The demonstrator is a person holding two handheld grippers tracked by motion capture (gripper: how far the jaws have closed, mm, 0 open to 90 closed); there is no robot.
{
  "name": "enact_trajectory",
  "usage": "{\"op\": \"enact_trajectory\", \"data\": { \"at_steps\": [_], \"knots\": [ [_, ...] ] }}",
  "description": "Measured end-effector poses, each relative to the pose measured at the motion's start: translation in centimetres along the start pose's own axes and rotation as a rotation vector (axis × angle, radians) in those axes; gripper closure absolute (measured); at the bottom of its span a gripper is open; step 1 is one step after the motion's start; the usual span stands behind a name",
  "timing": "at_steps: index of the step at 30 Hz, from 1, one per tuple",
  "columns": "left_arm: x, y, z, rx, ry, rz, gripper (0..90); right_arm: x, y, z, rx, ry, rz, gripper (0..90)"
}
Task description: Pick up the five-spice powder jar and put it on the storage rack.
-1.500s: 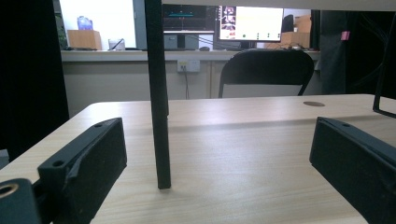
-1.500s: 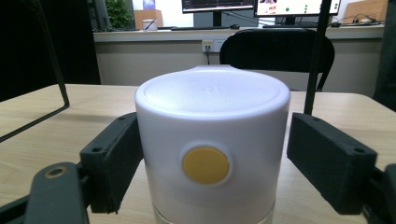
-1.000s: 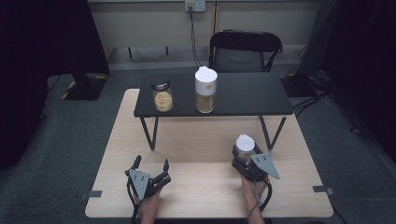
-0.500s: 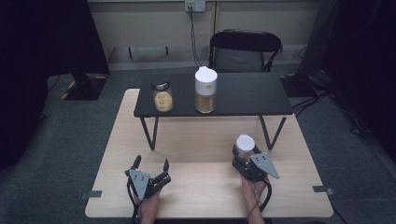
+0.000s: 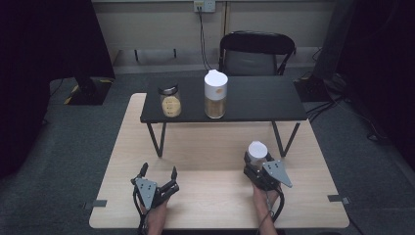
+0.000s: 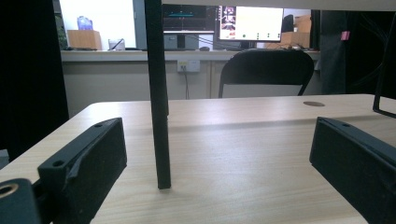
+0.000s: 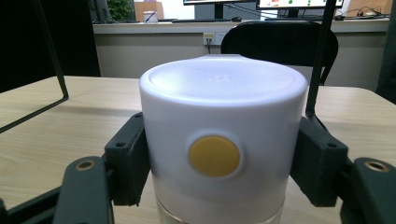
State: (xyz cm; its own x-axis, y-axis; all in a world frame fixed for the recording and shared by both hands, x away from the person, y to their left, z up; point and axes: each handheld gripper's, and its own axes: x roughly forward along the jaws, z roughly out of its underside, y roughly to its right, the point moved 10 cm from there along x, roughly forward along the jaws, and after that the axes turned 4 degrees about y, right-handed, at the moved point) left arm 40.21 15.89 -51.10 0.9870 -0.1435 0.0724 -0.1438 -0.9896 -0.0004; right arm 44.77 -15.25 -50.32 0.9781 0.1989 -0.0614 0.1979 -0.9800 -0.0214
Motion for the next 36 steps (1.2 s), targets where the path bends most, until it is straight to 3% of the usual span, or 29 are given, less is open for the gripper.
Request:
{"op": "enact_trajectory", "data": {
  "at_steps": [36],
  "knots": [
    [0.0, 0.0, 0.0, 0.0, 0.0, 0.0, 3.4, -0.6, -0.3, -1.1, -0.002, -0.002, -0.016, 30.2]
  ]
}}
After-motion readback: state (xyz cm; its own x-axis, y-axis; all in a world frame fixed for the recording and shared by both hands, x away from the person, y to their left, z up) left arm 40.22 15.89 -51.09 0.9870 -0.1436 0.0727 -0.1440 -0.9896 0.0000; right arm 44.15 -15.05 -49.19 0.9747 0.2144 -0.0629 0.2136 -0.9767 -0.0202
